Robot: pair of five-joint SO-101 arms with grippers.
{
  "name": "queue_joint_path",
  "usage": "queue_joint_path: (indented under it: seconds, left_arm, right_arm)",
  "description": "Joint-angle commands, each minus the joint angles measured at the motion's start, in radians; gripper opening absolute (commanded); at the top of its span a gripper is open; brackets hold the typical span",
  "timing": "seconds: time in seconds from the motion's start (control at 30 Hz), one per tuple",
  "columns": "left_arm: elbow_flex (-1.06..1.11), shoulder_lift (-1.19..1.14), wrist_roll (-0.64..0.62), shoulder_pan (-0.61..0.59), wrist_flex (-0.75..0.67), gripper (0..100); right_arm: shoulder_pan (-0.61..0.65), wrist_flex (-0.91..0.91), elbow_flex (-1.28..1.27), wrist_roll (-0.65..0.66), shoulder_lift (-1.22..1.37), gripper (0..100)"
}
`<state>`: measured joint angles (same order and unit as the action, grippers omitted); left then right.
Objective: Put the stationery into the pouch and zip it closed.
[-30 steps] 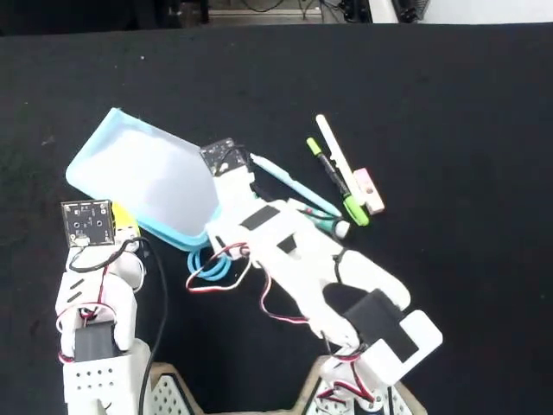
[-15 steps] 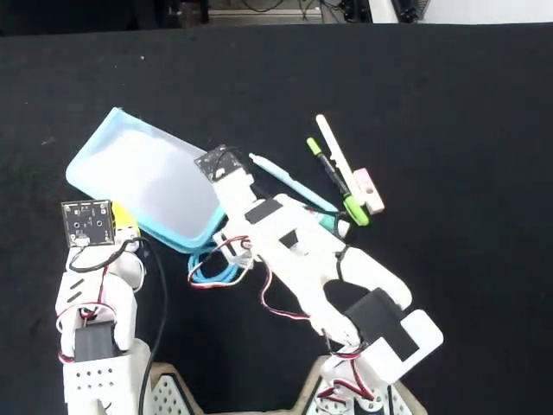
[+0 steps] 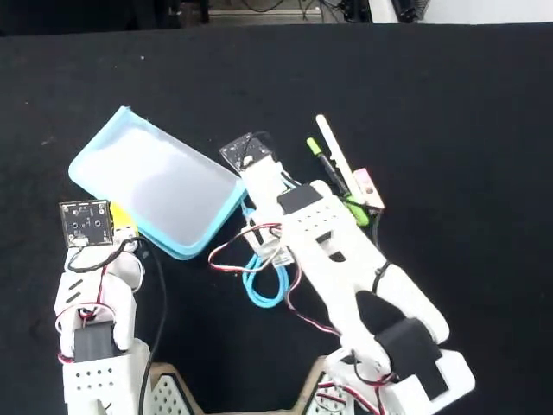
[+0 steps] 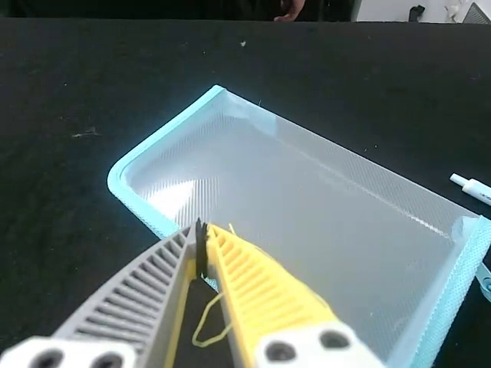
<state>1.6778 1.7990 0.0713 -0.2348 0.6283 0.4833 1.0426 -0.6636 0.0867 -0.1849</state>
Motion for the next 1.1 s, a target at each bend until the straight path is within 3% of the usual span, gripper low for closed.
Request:
queue_joint_path:
  seconds: [0.0, 0.13, 0.4, 0.63, 0.77, 0.97, 1.07]
  left_arm:
    - [0.022, 0.008, -0.006, -0.012, -0.003, 3]
    - [0.022, 0.009, -0.006, -0.012, -0.006, 3]
    - [0.022, 0.009, -0.006, -0.012, -0.006, 3]
    - [0.022, 0.009, -0.006, -0.013, -0.002, 3]
    - [0.022, 0.009, -0.006, -0.012, 0.000, 3]
    - [0.022, 0.009, -0.006, -0.012, 0.000, 3]
    - [0.022, 0.009, -0.006, -0.012, 0.000, 3]
  right_arm:
    - [-0.044, 0.038, 0.045, 0.002, -0.007, 16.2]
    - [-0.100, 0.066, 0.065, -0.017, -0.044, 16.2]
    - [-0.071, -0.029, -0.016, -0.072, -0.058, 16.2]
    - [-0.106, -0.005, -0.013, -0.133, -0.148, 16.2]
    - [-0.058, -0.011, -0.025, -0.133, -0.226, 16.2]
    - [-0.015, -0.288, -0.142, -0.164, -0.156, 16.6]
    - [-0.023, -0.394, -0.150, -0.117, -0.091, 16.6]
